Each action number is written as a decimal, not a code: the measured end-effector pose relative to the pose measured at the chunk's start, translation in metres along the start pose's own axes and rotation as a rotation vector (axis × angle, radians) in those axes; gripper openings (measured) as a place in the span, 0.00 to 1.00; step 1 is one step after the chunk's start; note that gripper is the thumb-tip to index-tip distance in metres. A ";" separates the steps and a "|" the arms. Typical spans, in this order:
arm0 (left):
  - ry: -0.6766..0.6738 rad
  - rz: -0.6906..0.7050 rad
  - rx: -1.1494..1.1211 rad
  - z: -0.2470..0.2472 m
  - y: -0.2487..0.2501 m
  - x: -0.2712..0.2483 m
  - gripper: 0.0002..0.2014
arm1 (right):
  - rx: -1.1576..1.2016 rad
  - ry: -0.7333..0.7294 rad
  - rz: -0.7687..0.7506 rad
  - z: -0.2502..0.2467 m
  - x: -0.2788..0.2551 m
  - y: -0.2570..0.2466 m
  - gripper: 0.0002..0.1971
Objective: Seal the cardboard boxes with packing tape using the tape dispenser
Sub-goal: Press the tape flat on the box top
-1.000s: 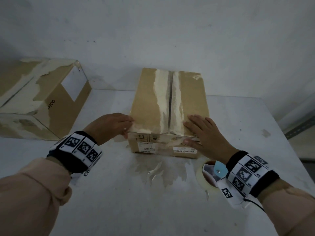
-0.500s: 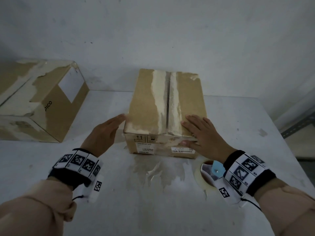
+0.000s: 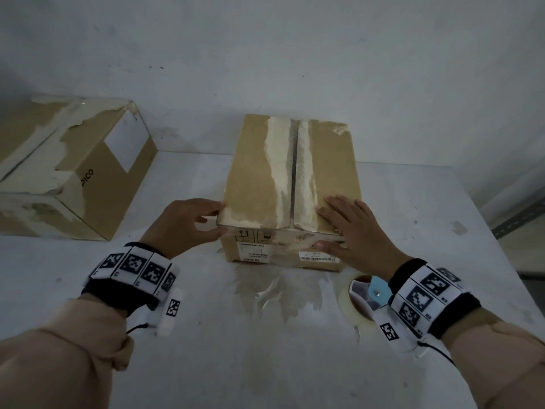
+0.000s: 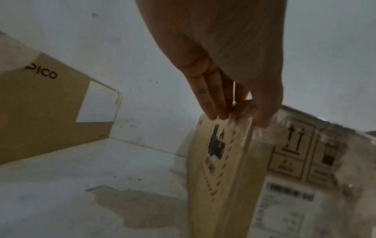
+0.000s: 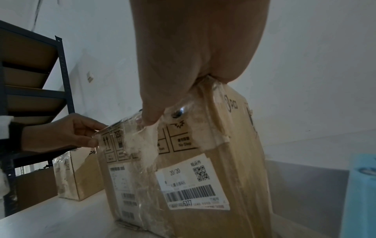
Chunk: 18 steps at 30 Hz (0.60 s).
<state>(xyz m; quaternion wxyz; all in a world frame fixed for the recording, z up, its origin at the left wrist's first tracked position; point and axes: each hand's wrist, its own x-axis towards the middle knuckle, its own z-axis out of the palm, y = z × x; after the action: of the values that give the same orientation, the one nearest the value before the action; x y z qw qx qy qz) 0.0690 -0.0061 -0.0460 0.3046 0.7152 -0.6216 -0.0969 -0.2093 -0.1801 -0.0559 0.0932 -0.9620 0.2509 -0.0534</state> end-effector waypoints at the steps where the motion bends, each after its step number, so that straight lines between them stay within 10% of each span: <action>1: 0.016 -0.018 -0.023 0.003 0.003 0.002 0.29 | -0.001 0.003 0.003 0.000 0.000 -0.001 0.51; 18: -0.046 -0.118 0.040 0.008 0.008 0.004 0.30 | -0.008 -0.034 0.023 -0.003 -0.002 -0.003 0.54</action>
<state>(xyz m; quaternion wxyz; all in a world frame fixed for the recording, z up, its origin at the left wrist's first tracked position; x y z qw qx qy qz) 0.0590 -0.0125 -0.0475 0.2696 0.7542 -0.5870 -0.1184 -0.2100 -0.1771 -0.0526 0.0942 -0.9602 0.2605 -0.0351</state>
